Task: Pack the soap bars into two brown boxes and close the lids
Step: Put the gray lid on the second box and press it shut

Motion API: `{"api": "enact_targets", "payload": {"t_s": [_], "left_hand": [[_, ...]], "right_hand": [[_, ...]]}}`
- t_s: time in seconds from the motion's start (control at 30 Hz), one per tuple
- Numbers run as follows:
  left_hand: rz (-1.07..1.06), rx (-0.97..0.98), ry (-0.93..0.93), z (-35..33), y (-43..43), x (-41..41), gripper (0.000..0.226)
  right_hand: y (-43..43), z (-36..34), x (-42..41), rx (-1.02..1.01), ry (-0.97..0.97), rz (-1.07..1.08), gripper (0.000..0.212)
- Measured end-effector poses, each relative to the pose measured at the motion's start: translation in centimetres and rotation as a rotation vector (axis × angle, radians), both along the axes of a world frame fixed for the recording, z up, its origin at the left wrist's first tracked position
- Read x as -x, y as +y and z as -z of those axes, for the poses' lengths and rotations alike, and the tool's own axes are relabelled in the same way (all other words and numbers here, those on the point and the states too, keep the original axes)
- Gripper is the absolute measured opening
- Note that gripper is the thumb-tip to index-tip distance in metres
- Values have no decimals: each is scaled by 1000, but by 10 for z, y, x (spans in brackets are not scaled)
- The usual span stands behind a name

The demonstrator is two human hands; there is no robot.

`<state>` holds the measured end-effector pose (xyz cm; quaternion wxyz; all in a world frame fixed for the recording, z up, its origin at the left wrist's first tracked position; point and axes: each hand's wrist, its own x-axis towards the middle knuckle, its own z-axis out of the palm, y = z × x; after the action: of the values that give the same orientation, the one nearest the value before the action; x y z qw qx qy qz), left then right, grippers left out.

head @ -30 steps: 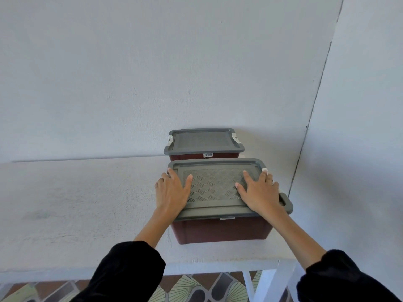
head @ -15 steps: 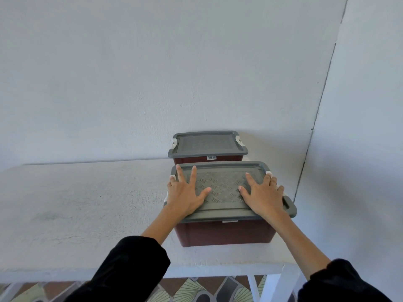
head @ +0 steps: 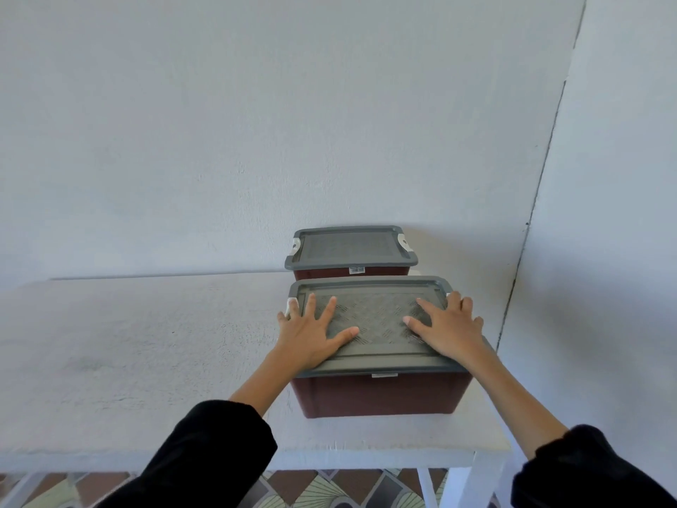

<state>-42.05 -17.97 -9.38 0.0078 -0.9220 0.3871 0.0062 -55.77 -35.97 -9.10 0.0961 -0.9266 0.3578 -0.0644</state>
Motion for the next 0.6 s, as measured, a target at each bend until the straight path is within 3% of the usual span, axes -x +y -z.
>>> {"api": "enact_targets", "payload": {"t_s": [0.17, 0.33, 0.6], "left_hand": [[-64, 234, 154, 3, 4, -7, 66], [-134, 305, 243, -1, 3, -17, 72], [-193, 440, 267, 5, 4, -34, 80]], "right_hand": [[-36, -7, 15, -392, -232, -65, 49], [-42, 3, 28, -714, -392, -141, 50], [-49, 16, 21, -745, -481, -124, 39]]}}
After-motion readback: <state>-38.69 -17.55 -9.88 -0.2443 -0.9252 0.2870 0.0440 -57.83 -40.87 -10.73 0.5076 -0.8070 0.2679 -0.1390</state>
